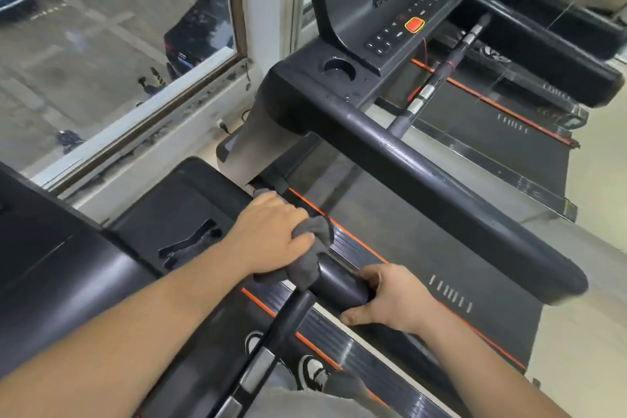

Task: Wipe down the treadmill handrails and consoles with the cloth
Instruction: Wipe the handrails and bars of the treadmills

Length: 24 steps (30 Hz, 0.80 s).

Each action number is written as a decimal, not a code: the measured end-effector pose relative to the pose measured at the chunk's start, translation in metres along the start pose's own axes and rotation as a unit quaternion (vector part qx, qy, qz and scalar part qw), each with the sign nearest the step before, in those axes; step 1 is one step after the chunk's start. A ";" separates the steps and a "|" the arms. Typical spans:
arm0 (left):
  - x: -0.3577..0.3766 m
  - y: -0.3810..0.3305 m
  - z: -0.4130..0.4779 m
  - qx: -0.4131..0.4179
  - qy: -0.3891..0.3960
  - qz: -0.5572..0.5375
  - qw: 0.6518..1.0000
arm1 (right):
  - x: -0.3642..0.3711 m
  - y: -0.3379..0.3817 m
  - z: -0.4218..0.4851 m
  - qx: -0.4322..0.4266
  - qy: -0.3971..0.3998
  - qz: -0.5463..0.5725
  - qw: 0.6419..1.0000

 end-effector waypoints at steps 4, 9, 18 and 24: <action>-0.006 0.046 0.021 -0.154 -0.005 0.052 0.987 | 0.005 -0.003 -0.004 0.020 -0.023 0.029 0.999; 0.016 -0.046 -0.018 -0.062 -0.050 -0.014 0.997 | 0.004 -0.001 -0.009 0.031 -0.046 0.039 0.998; 0.001 0.021 -0.002 -0.123 -0.066 0.025 0.990 | 0.007 -0.001 -0.011 0.018 -0.046 0.025 0.998; 0.030 -0.102 -0.037 0.056 -0.044 -0.066 0.995 | 0.018 -0.002 -0.031 -0.023 -0.094 0.004 0.995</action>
Point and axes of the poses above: each hand's wrist, its own z-axis towards the middle knuckle, its own x-axis out of the palm, y = z × x, the point moved 4 cm from there along z, towards the middle knuckle
